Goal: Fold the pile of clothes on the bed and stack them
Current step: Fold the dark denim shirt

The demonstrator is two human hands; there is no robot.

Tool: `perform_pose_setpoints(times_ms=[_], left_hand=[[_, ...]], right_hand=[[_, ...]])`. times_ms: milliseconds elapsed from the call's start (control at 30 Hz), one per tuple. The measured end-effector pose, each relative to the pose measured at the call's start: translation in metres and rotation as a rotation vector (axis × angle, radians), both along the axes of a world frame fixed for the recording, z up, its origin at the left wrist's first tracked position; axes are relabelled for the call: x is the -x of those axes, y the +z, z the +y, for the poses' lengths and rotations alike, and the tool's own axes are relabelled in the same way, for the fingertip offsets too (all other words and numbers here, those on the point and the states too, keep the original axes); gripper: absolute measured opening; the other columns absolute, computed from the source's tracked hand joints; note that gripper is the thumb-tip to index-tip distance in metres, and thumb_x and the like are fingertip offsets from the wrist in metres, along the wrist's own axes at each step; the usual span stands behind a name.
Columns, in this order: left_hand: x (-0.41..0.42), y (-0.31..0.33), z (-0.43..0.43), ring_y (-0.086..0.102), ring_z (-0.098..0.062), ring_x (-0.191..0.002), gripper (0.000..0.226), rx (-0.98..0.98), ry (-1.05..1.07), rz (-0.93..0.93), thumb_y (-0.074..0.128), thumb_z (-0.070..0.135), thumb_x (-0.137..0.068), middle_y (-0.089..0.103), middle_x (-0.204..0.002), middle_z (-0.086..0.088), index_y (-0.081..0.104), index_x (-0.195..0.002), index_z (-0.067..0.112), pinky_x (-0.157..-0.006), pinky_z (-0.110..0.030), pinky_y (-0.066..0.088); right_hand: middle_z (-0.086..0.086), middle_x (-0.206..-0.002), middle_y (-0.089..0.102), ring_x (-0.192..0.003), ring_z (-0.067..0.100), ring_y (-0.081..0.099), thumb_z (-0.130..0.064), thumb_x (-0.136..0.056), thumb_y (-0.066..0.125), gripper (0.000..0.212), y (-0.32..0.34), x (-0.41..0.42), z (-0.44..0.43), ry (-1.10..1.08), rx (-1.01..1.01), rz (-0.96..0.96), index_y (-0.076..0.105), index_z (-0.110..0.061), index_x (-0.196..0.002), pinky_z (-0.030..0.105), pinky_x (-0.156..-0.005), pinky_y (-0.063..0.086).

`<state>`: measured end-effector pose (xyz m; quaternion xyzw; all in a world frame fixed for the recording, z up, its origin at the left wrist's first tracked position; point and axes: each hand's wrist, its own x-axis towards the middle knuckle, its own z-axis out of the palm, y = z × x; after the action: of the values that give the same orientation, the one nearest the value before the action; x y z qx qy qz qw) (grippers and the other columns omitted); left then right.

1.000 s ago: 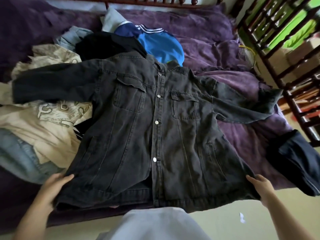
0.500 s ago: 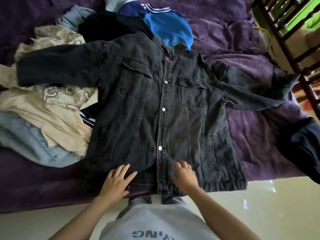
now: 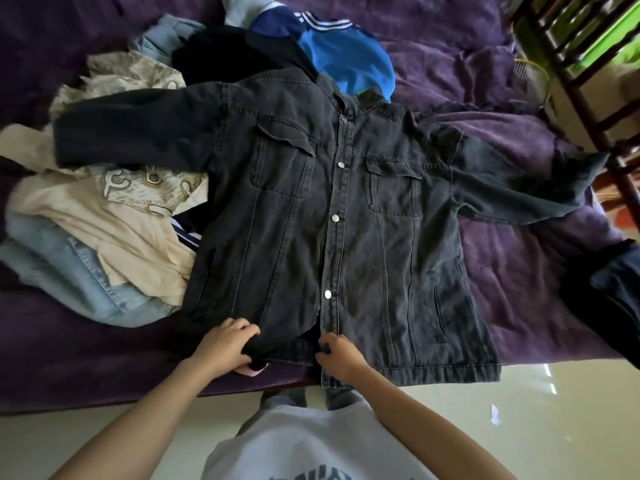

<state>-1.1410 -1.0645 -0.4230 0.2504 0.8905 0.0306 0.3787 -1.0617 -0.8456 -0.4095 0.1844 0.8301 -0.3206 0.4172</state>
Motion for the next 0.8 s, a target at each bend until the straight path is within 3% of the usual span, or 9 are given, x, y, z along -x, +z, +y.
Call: perform_pose_setpoints(times_ms=[133,200,267,300,400,567,633,733,800], left_hand=[[0.001,0.005,0.004,0.058,-0.02,-0.105,0.021,-0.082,0.264,0.132,0.052,0.026,-0.094,0.064,-0.111,-0.002,0.059,-0.112,0.018,-0.078,-0.03,0.042],[0.011,0.016,0.0,0.061,-0.02,-0.097,0.019,-0.288,0.505,0.05,0.055,0.02,-0.093,0.068,-0.101,-0.005,0.065,-0.106,0.011,-0.075,-0.028,0.043],[0.02,0.034,-0.004,0.059,-0.012,-0.086,0.015,-0.51,0.74,-0.073,0.056,0.014,-0.092,0.066,-0.089,-0.002,0.068,-0.097,0.006,-0.069,-0.019,0.042],[0.023,0.043,-0.004,0.057,-0.007,-0.082,0.013,-0.56,0.801,-0.129,0.055,0.013,-0.093,0.065,-0.085,0.001,0.068,-0.091,0.008,-0.068,-0.015,0.04],[0.024,0.055,0.0,0.056,-0.007,-0.082,0.018,-0.622,0.898,-0.265,0.056,0.013,-0.092,0.064,-0.084,0.002,0.066,-0.078,0.018,-0.072,-0.02,0.042],[0.025,0.065,0.007,0.058,-0.014,-0.081,0.018,-0.726,1.117,-0.409,0.057,0.009,-0.091,0.064,-0.08,-0.003,0.066,-0.076,0.013,-0.073,-0.024,0.044],[0.025,0.068,0.006,0.057,-0.014,-0.083,0.017,-0.718,1.068,-0.4,0.058,0.01,-0.091,0.064,-0.08,-0.002,0.066,-0.076,0.014,-0.074,-0.022,0.043],[0.022,0.062,-0.002,0.06,-0.016,-0.093,0.014,-0.603,0.809,-0.351,0.059,0.018,-0.091,0.067,-0.09,-0.001,0.067,-0.081,0.023,-0.078,-0.021,0.043],[0.009,0.047,-0.004,0.053,-0.022,-0.116,0.016,-0.284,0.448,-0.227,0.055,0.034,-0.092,0.062,-0.118,-0.005,0.065,-0.103,0.029,-0.091,-0.029,0.042]], right_hand=[[0.01,-0.135,0.048,-0.119,0.025,0.05,-0.023,-0.095,0.048,0.045,-0.005,-0.006,-0.006,-0.083,0.039,-0.026,0.041,-0.013,-0.138,0.026,-0.09,0.041],[0.01,-0.126,0.054,-0.108,0.023,0.057,-0.023,-0.095,0.048,0.045,-0.001,-0.002,-0.011,-0.172,0.082,-0.036,0.04,-0.011,-0.138,0.025,-0.084,0.044],[0.007,-0.108,0.057,-0.088,0.016,0.058,-0.025,-0.096,0.048,0.047,0.005,0.005,-0.019,-0.471,0.25,-0.061,0.037,-0.01,-0.139,0.025,-0.076,0.046],[0.006,-0.105,0.055,-0.088,0.016,0.057,-0.027,-0.097,0.048,0.046,0.008,0.01,-0.022,-0.688,0.38,-0.096,0.037,-0.01,-0.138,0.027,-0.08,0.045],[0.009,-0.121,0.049,-0.119,0.026,0.049,-0.034,-0.097,0.046,0.036,0.014,0.021,-0.028,-1.149,0.691,-0.156,0.041,-0.016,-0.127,0.04,-0.098,0.039],[0.005,-0.117,0.054,-0.107,0.021,0.051,-0.024,-0.093,0.054,0.04,0.009,0.027,-0.032,-1.288,0.695,-0.088,0.046,-0.014,-0.13,0.036,-0.092,0.037],[0.004,-0.105,0.06,-0.098,0.02,0.056,-0.017,-0.091,0.056,0.037,0.006,0.024,-0.03,-1.326,0.694,-0.065,0.047,-0.015,-0.127,0.035,-0.089,0.038],[0.009,-0.102,0.063,-0.096,0.025,0.06,-0.012,-0.091,0.058,0.029,0.003,0.016,-0.022,-1.298,0.654,-0.028,0.053,-0.006,-0.118,0.034,-0.083,0.048],[0.012,-0.111,0.061,-0.095,0.025,0.059,-0.012,-0.091,0.057,0.037,0.0,0.007,-0.011,-1.005,0.321,0.023,0.049,-0.002,-0.126,0.033,-0.081,0.048]])
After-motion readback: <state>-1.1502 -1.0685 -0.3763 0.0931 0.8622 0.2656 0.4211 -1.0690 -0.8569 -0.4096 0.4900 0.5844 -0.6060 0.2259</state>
